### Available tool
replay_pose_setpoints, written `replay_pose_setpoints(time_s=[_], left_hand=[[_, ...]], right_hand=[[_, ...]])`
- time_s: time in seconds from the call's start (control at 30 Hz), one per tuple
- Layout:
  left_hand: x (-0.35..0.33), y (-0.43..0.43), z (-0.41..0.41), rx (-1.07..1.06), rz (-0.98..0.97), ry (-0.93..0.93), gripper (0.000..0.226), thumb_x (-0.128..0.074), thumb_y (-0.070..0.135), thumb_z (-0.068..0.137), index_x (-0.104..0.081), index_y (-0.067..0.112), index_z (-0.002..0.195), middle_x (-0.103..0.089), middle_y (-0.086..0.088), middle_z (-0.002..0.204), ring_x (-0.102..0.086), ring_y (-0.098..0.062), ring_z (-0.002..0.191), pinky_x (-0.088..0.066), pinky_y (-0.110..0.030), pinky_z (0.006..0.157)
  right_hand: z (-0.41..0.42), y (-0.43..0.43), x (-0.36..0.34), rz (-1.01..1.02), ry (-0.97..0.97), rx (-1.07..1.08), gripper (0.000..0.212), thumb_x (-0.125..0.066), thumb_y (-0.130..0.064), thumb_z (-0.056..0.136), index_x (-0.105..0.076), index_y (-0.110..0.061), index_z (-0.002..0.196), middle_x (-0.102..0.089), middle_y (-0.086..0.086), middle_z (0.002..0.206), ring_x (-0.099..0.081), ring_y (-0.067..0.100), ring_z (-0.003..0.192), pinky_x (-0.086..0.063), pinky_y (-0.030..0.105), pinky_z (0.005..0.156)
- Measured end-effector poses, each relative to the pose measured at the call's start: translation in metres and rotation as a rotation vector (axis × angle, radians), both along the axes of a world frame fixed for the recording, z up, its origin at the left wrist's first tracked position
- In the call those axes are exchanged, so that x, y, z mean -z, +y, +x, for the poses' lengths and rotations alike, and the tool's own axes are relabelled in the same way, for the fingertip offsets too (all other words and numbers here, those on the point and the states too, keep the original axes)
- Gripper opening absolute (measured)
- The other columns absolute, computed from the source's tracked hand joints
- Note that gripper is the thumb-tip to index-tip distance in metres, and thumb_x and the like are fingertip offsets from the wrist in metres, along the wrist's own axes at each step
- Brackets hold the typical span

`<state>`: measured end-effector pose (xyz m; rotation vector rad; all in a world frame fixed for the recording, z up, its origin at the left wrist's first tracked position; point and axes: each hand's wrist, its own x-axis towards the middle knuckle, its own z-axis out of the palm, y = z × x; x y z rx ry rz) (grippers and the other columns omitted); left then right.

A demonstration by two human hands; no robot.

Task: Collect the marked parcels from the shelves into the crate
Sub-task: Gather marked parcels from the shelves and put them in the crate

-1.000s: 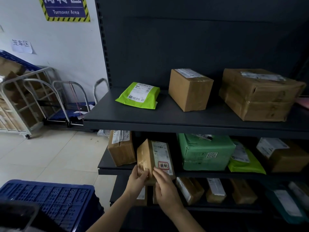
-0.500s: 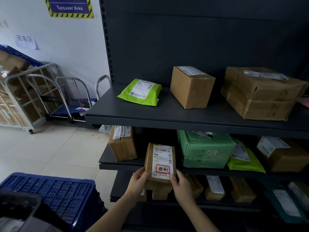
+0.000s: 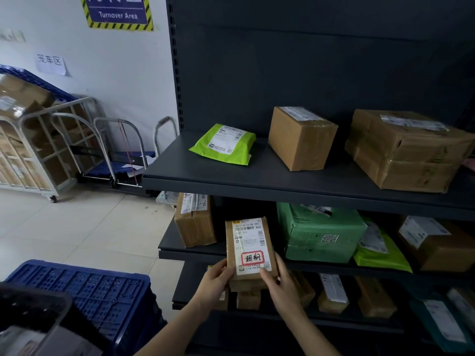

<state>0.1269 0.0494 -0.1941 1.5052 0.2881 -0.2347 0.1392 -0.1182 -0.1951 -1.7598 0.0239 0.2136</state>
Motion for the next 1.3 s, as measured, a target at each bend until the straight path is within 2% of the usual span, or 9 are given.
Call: replay_pose_setpoints(time_s=[0.3,0.43,0.53,0.67,0.77,0.87,1.07,1.2,1.3], left_hand=[[-0.007,0.035,0.013,0.04,-0.018,-0.008,0.022,-0.045,0.024,0.097,-0.053,0.024,0.118,-0.064,-0.001,0.113,-0.059,-0.019,0.108,-0.047,-0.035,0.098],[-0.006,0.059,0.032,-0.282,0.232,-0.155,0.02,-0.052,0.023,0.094,-0.055,0.016,0.112,-0.063,0.0,0.101,-0.06,-0.018,0.099,-0.048,-0.025,0.077],[-0.01,0.094,0.057,-0.542,0.387,-0.13,0.04,-0.055,0.029,0.092,-0.045,0.007,0.124,-0.054,-0.013,0.119,-0.053,-0.021,0.102,-0.045,-0.033,0.083],[-0.016,0.118,0.091,-0.499,0.364,0.022,0.063,-0.048,0.038,0.095,-0.026,0.006,0.145,-0.036,-0.016,0.147,-0.04,-0.033,0.131,-0.038,-0.045,0.103],[-0.014,0.113,0.099,-0.377,0.205,-0.006,0.039,-0.044,0.034,0.097,-0.046,0.012,0.129,-0.059,-0.007,0.12,-0.057,-0.021,0.105,-0.049,-0.026,0.077],[-0.008,0.11,0.095,-0.382,0.117,-0.059,0.019,-0.05,0.017,0.095,-0.047,0.02,0.114,-0.057,0.005,0.093,-0.054,-0.007,0.084,-0.041,-0.017,0.06],[-0.005,0.1,0.057,-0.37,0.026,-0.077,0.032,-0.057,0.03,0.09,-0.043,0.023,0.118,-0.055,0.001,0.105,-0.056,-0.017,0.095,-0.048,-0.027,0.066],[-0.005,0.084,0.027,-0.412,0.081,-0.087,0.028,-0.056,0.035,0.09,-0.045,0.02,0.111,-0.055,-0.002,0.104,-0.055,-0.013,0.092,-0.043,-0.017,0.059],[-0.001,0.077,0.006,-0.408,0.147,-0.068,0.026,-0.055,0.029,0.092,-0.044,0.017,0.113,-0.055,-0.007,0.108,-0.054,-0.008,0.086,-0.041,-0.014,0.057]], right_hand=[[0.017,0.03,0.006,0.131,0.048,0.049,0.061,-0.064,-0.036,0.084,-0.037,-0.031,0.139,-0.061,-0.017,0.109,-0.056,0.001,0.1,-0.045,0.022,0.079],[0.037,0.034,0.004,0.176,0.08,0.154,0.06,-0.064,-0.033,0.084,-0.037,-0.027,0.137,-0.058,-0.018,0.1,-0.054,0.0,0.092,-0.043,0.026,0.076],[0.059,0.037,0.004,0.158,0.072,0.184,0.06,-0.064,-0.032,0.084,-0.038,-0.026,0.137,-0.057,-0.019,0.096,-0.053,0.0,0.088,-0.041,0.027,0.076],[0.083,0.051,0.005,0.134,0.101,0.157,0.067,-0.065,-0.036,0.083,-0.033,-0.027,0.141,-0.056,-0.01,0.104,-0.053,0.012,0.097,-0.043,0.031,0.086],[0.09,0.061,0.002,0.149,0.117,0.109,0.064,-0.065,-0.037,0.083,-0.035,-0.029,0.139,-0.057,-0.016,0.1,-0.053,0.003,0.09,-0.041,0.021,0.068],[0.087,0.059,0.002,0.157,0.137,0.071,0.06,-0.064,-0.037,0.083,-0.037,-0.031,0.137,-0.058,-0.013,0.105,-0.054,0.004,0.095,-0.043,0.023,0.071],[0.045,0.033,0.014,0.209,0.203,0.028,0.046,-0.063,-0.034,0.084,-0.04,-0.04,0.123,-0.06,-0.013,0.108,-0.055,0.006,0.096,-0.041,0.03,0.072],[0.014,0.016,0.023,0.208,0.22,0.007,0.043,-0.062,-0.031,0.086,-0.04,-0.042,0.121,-0.059,-0.017,0.107,-0.053,0.004,0.097,-0.039,0.038,0.086],[-0.003,0.007,0.024,0.191,0.214,0.0,0.044,-0.063,-0.029,0.085,-0.038,-0.042,0.119,-0.059,-0.02,0.103,-0.052,0.0,0.093,-0.043,0.03,0.075]])
